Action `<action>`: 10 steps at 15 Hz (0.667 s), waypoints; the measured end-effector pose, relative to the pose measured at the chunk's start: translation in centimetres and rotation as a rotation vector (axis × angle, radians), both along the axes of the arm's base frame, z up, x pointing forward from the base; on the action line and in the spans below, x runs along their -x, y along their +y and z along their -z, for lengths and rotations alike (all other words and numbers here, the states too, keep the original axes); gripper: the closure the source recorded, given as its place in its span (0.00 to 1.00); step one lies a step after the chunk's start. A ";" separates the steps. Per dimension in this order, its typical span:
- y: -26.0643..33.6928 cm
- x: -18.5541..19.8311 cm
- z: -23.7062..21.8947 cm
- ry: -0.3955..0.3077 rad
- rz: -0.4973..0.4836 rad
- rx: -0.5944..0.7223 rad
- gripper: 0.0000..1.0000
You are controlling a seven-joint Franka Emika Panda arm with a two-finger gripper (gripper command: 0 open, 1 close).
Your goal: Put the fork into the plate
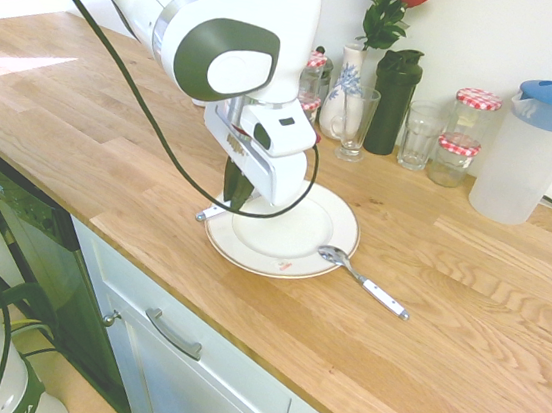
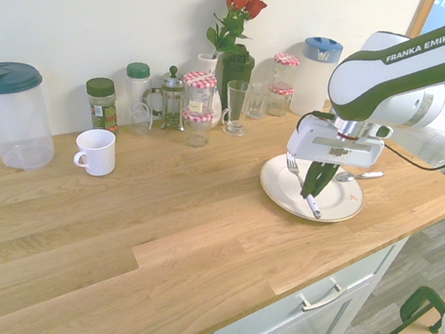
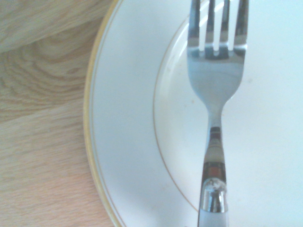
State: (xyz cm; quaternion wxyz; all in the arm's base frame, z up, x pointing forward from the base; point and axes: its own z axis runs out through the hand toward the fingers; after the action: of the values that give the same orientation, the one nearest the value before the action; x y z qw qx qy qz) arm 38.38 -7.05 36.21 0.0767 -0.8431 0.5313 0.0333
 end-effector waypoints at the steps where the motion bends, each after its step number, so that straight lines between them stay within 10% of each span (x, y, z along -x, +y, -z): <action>1: -0.2 -0.3 0.4 0.012 0.002 -0.002 1.00; 5: -0.5 -1.1 1.6 0.042 0.004 -0.008 1.00; 6: -0.6 -1.3 1.7 0.047 0.003 -0.011 0.00; 10: -0.7 -1.2 1.9 0.056 0.001 -0.030 0.00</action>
State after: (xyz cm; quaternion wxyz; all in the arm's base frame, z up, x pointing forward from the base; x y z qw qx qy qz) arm 39.54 -7.71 34.31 0.0743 -0.8403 0.5330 0.0650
